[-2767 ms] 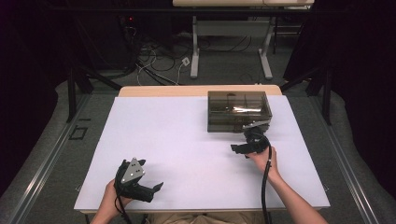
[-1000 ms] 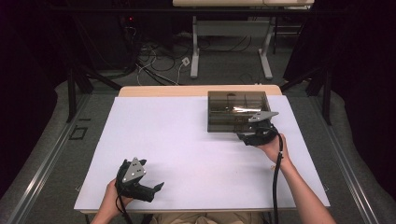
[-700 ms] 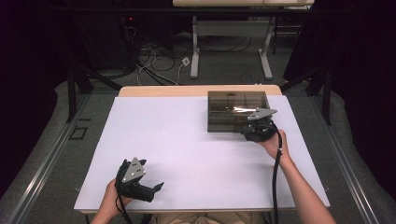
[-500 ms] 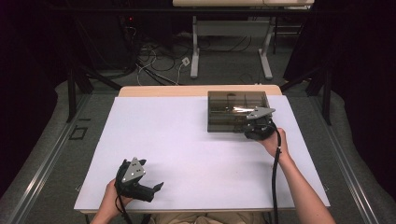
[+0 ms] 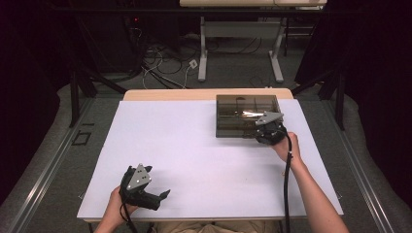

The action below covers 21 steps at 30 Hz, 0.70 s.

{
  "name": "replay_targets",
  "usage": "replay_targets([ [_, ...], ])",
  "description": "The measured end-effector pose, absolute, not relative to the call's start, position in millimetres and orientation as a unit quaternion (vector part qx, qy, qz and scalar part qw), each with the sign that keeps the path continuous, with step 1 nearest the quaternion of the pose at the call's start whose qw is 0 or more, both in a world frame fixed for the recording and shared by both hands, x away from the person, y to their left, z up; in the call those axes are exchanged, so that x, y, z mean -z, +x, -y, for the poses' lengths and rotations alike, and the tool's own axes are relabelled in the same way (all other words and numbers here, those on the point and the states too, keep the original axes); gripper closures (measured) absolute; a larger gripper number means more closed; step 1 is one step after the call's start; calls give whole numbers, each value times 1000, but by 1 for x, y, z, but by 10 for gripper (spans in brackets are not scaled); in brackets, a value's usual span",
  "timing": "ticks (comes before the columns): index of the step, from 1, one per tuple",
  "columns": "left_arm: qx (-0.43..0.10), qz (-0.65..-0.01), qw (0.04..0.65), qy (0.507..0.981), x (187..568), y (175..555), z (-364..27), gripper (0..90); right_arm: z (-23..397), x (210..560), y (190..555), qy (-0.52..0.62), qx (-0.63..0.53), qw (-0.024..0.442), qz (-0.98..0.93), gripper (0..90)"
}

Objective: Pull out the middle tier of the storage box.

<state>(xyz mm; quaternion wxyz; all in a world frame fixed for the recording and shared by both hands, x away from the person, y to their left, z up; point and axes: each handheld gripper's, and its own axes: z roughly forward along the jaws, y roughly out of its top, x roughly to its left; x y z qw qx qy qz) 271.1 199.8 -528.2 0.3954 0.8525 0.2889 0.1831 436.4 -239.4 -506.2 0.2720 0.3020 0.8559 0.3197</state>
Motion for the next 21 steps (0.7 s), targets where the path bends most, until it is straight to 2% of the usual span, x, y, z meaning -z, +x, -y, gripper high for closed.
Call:
replay_targets([
  [21,-183,-287,395,853,528,271,-199,1,243,506,437,287,-311,261,-868,706],
])
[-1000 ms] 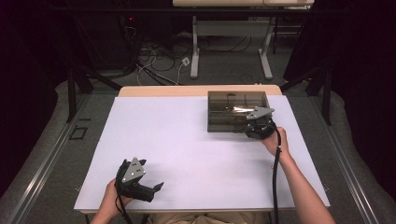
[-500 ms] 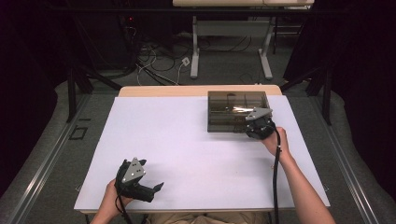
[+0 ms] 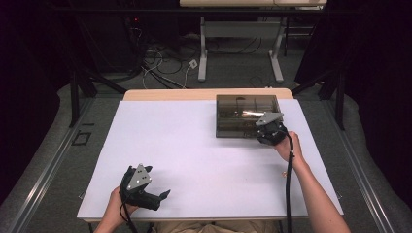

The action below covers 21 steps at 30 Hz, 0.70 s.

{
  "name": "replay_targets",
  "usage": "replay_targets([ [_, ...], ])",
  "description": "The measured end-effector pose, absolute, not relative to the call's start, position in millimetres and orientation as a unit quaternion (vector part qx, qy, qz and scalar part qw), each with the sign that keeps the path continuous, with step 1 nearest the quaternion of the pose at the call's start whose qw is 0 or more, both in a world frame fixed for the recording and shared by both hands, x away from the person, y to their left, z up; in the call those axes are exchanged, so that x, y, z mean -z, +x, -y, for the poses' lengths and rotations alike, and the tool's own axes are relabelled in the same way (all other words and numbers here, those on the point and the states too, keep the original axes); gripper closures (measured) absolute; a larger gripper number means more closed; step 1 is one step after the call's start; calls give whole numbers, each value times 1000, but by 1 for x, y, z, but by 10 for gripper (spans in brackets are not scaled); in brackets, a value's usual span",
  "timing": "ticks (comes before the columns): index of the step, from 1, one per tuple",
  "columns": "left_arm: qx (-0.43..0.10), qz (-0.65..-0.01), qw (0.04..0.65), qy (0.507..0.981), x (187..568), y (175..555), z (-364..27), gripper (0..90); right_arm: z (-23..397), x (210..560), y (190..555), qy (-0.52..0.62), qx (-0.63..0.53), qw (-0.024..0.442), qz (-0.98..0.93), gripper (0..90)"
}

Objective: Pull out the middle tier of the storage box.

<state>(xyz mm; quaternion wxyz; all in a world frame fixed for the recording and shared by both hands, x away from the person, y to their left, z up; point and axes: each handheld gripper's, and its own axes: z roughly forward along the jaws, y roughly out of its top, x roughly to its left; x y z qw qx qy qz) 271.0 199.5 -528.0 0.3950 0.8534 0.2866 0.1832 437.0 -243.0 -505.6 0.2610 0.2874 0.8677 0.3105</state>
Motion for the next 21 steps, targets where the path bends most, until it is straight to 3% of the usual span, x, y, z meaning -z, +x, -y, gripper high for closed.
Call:
replay_targets([
  [21,-179,-284,394,856,527,270,-200,0,243,502,433,264,-292,236,-888,711],
])
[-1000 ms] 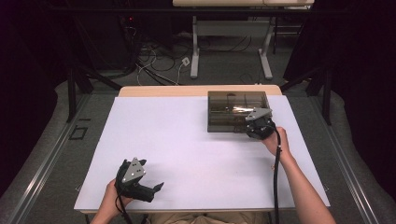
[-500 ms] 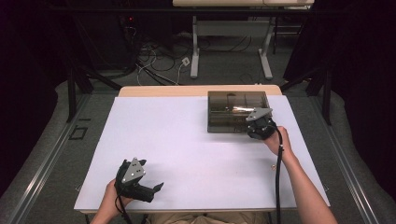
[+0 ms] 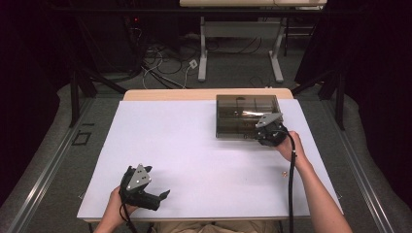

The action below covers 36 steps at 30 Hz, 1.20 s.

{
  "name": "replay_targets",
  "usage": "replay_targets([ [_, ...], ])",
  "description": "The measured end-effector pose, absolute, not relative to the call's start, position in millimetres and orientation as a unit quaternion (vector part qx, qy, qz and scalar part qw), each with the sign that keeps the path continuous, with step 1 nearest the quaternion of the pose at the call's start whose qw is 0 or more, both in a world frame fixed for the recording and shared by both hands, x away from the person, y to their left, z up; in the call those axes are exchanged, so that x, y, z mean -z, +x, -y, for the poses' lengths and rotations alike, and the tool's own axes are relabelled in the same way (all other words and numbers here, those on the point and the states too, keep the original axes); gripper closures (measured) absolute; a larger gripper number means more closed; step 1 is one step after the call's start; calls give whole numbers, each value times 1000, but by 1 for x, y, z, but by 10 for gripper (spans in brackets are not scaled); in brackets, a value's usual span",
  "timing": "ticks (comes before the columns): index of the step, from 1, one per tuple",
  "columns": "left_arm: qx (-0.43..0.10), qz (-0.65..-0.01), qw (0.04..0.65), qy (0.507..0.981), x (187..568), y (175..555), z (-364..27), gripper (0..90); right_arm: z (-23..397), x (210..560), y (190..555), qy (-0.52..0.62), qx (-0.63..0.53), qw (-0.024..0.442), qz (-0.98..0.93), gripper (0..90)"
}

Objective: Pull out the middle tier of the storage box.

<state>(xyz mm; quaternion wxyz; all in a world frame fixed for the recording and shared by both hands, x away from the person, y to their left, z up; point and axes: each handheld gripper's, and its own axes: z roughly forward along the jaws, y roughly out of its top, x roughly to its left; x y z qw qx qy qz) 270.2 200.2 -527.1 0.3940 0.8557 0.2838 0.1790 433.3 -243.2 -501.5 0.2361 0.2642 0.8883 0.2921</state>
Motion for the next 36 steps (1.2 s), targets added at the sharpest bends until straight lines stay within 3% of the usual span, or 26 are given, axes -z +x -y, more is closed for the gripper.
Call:
replay_targets([
  [36,-178,-284,394,856,527,270,-200,0,245,500,429,229,-272,213,-910,726],
])
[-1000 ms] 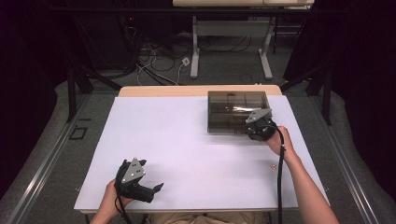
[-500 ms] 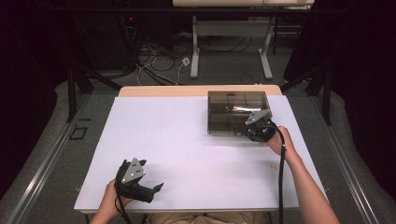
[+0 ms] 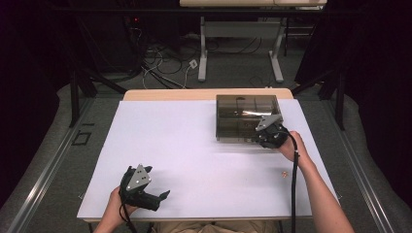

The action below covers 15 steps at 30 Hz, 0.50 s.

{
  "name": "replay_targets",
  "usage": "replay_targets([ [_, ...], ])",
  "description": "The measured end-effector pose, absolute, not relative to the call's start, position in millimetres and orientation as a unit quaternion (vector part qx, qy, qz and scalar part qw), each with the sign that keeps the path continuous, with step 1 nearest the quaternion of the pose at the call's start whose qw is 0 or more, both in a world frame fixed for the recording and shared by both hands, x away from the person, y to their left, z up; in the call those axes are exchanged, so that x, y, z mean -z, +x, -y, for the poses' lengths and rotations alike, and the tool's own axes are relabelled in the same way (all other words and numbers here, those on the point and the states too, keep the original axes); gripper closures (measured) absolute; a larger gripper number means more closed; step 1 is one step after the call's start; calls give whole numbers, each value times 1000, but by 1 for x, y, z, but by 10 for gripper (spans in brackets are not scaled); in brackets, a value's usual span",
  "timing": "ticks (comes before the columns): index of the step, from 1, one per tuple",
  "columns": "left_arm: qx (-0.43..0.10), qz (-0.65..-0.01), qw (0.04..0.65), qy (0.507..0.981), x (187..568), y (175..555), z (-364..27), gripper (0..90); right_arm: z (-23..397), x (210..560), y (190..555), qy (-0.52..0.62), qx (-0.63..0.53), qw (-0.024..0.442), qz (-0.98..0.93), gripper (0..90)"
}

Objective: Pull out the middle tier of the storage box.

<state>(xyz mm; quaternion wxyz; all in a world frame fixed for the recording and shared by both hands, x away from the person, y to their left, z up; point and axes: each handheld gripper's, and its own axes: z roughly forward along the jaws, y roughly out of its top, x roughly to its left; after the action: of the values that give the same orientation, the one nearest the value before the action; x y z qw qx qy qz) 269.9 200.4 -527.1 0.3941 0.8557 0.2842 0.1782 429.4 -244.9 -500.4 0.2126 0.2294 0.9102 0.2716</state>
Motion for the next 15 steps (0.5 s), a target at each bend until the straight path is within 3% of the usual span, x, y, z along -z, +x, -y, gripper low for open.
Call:
replay_targets([
  [15,-178,-284,394,856,527,270,-200,1,245,499,427,226,-267,206,-914,732],
])
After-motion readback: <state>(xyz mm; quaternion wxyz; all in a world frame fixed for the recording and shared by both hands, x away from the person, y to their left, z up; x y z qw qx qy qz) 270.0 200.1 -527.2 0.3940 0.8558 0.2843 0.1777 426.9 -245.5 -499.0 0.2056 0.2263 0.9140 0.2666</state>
